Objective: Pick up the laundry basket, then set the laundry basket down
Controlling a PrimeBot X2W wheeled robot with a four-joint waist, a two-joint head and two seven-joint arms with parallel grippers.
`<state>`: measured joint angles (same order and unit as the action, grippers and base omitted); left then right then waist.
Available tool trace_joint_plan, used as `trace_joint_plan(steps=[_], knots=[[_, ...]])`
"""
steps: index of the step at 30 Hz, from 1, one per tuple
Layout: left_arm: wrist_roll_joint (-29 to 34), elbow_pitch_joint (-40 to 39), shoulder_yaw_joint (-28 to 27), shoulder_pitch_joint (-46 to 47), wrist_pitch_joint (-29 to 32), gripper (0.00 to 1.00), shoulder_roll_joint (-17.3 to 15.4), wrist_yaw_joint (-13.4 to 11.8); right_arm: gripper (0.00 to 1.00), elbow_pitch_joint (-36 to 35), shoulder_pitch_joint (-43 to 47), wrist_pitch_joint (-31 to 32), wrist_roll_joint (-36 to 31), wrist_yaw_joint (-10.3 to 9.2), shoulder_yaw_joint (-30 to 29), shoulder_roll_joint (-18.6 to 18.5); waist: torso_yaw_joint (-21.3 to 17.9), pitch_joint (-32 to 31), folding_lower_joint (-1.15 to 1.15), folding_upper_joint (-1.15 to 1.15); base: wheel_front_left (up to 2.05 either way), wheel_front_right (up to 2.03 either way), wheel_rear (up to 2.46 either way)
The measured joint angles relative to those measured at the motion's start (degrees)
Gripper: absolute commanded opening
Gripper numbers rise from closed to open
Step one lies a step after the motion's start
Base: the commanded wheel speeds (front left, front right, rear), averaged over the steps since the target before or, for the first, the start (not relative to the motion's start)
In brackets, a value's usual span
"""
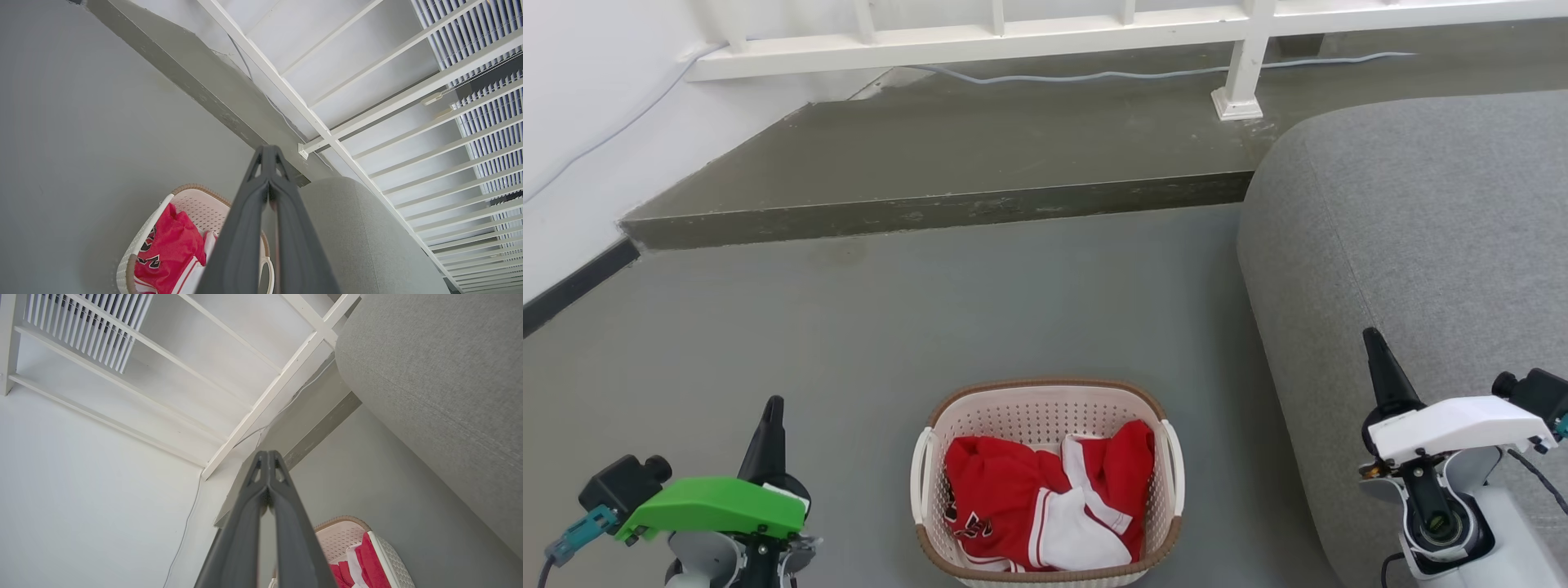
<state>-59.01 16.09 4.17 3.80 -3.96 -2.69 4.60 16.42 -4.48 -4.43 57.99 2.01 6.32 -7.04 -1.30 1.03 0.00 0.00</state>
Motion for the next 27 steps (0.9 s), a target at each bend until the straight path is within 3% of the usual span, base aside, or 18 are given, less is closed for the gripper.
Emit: trace_joint_plan(steps=[27], knots=[[-15.08, -0.01, -4.09, 0.01, 4.86, 0.00, 0.21, 1.03, 0.00, 0.01, 0.00, 4.59, 15.90, 2.09, -6.11, 1.83, 0.60, -0.41, 0.00, 0.00, 0.00, 0.00, 0.00]])
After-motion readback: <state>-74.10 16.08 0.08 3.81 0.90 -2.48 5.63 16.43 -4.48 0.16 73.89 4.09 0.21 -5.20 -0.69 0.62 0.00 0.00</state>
